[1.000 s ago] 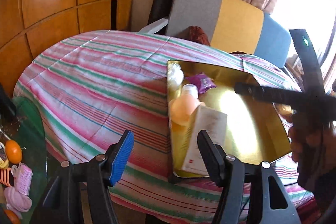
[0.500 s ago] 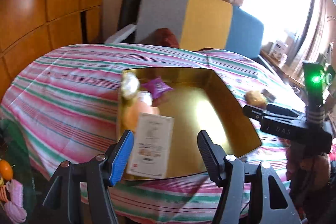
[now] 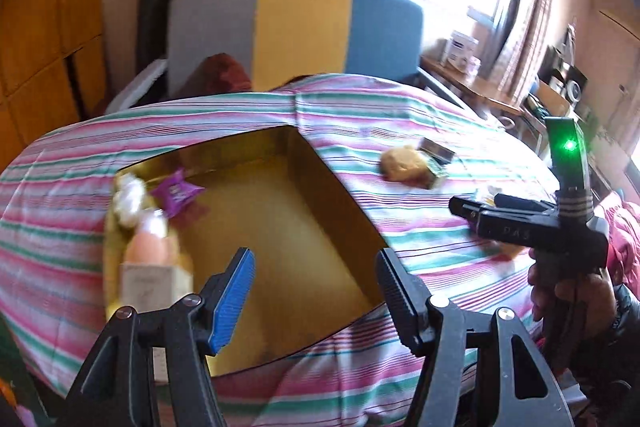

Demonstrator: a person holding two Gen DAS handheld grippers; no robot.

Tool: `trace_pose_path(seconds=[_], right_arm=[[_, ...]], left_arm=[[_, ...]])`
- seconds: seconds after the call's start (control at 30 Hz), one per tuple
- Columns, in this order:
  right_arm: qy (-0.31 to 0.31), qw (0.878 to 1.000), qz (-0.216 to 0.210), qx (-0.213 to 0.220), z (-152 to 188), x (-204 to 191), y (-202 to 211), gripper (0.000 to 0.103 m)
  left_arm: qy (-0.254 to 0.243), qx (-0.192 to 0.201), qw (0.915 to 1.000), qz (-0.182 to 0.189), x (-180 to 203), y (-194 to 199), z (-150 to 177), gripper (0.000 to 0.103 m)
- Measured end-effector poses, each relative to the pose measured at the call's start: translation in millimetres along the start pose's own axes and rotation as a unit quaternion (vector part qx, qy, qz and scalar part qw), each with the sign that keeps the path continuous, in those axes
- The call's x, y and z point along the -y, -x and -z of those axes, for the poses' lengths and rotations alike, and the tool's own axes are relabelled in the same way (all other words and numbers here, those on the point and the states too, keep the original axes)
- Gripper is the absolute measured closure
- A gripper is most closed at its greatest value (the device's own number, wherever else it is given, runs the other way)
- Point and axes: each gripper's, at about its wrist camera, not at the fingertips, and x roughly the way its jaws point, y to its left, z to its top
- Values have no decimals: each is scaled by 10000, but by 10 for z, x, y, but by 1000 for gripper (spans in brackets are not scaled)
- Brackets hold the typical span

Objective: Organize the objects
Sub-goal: 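Move both grippers back to the table, left toward the yellow sponge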

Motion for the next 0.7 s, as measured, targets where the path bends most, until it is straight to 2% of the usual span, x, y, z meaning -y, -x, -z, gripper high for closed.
trace_pose_path(seconds=[0.23,0.3,0.33,0.37,0.53,0.7], right_arm=[[-423,9972,601,170,-157,801,170,5],[-562,9956,726,210,-207,1045,207,4],[-624,9948,768,232,-231,1150,214,3],[-679,9944,761,268,-251,1253,215,3],[-1048,9917,683,297,-262,1673,109,2],[-1489,9880,268,316,-196,1857,5,2]], left_arm=[[-241,-254,9989,325,379,-267,-282,39],[-293,-305,9982,427,497,-351,-368,35],[-264,-357,9977,514,547,-406,-412,28],[-203,-451,9969,606,596,-477,-458,25],[164,-912,9901,1051,793,-879,-664,23],[336,-1210,9869,1013,997,-1356,-875,19]])
